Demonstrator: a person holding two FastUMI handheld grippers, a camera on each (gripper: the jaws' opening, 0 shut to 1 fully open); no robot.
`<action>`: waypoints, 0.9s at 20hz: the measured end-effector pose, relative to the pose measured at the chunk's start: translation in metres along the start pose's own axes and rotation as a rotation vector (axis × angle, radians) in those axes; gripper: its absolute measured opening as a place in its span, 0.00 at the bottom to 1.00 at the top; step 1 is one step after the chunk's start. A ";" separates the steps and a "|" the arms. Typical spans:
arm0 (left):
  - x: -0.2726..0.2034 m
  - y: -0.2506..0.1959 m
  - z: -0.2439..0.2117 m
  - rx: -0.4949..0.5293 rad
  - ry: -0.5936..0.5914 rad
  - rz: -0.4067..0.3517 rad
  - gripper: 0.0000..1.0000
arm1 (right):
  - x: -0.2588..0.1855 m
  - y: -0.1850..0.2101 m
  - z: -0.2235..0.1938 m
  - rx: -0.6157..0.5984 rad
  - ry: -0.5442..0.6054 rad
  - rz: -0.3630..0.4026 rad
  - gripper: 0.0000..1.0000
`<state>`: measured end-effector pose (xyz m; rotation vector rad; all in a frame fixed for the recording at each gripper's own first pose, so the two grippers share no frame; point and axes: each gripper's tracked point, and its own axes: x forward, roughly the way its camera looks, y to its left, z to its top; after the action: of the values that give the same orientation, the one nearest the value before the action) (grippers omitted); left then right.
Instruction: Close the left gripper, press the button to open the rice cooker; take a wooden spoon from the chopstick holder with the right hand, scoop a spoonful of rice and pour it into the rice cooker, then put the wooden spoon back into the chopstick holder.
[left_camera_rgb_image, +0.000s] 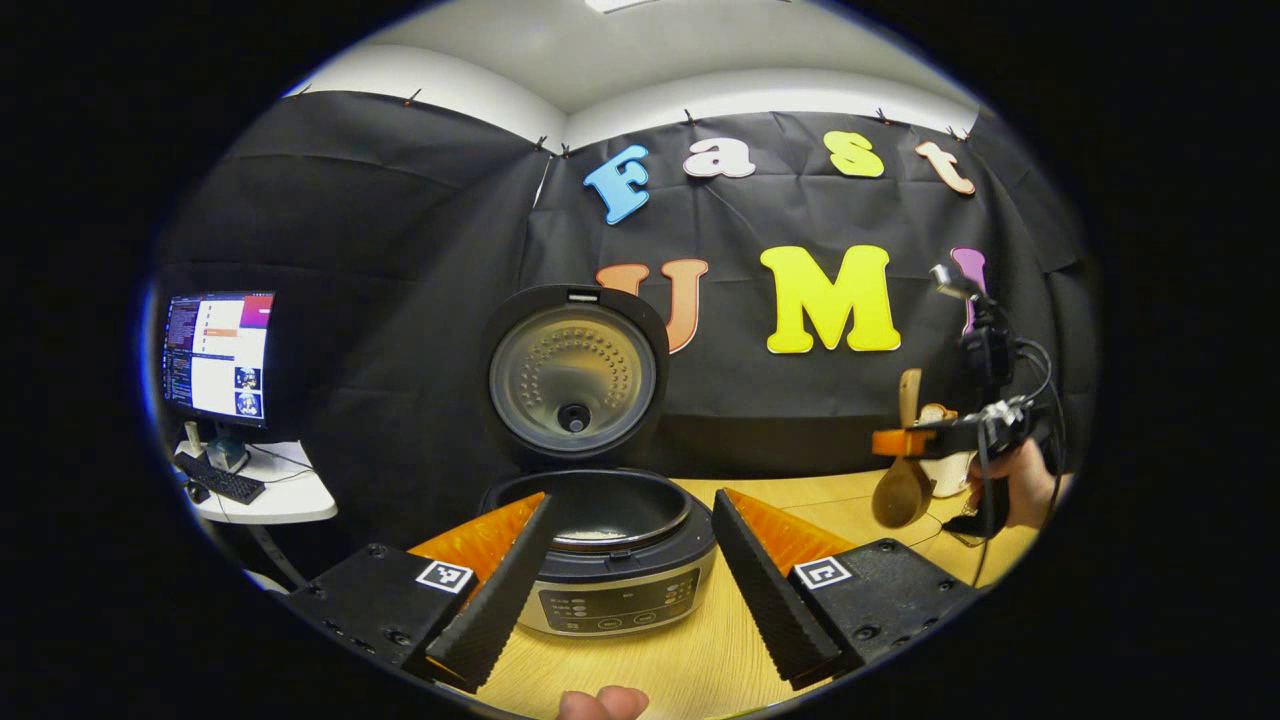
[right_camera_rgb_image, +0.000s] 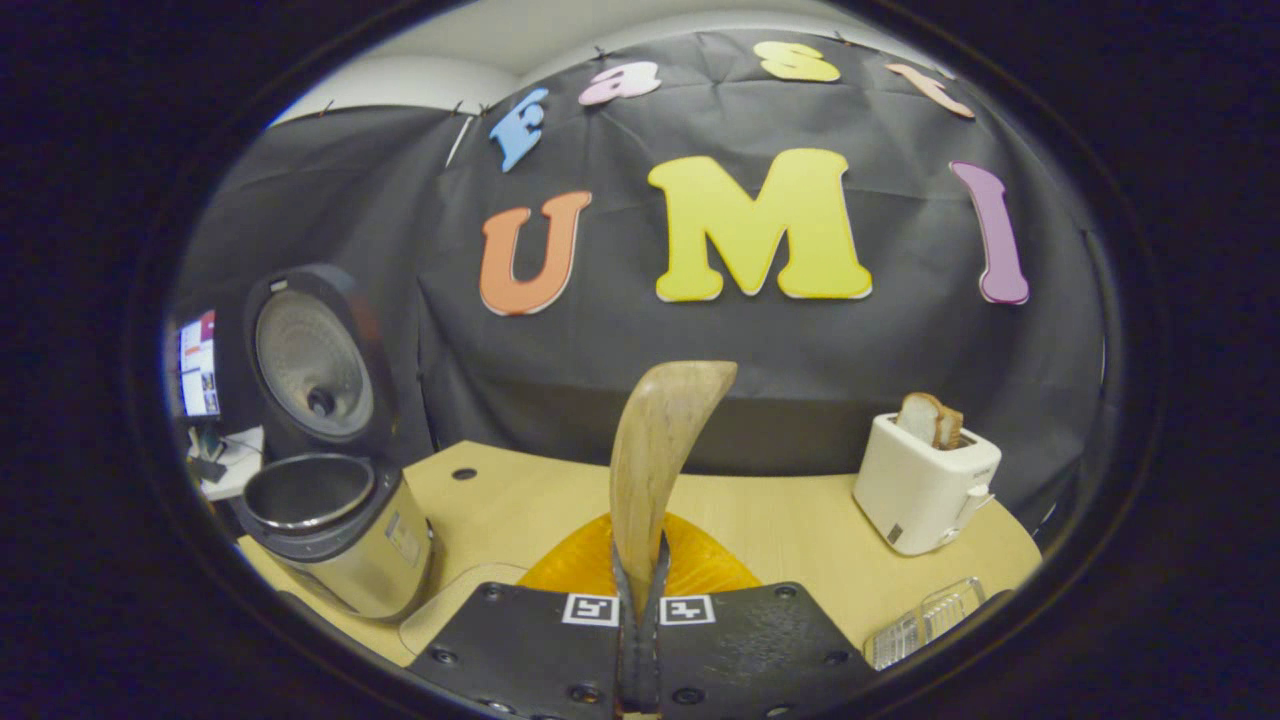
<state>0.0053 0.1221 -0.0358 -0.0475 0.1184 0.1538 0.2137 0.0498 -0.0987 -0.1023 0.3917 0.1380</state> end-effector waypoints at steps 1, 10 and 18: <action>-0.002 0.000 -0.001 0.010 0.002 -0.002 1.00 | 0.004 0.005 -0.009 -0.018 0.022 -0.011 0.00; -0.009 0.029 0.014 -0.037 -0.042 0.009 0.95 | 0.023 0.012 -0.064 -0.263 0.182 -0.210 0.00; -0.013 0.066 0.015 -0.092 -0.038 0.078 0.99 | 0.026 0.055 -0.081 -0.097 0.250 -0.126 0.00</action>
<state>-0.0160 0.1864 -0.0222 -0.1314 0.0757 0.2378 0.1986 0.0968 -0.1870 -0.2408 0.6261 0.0195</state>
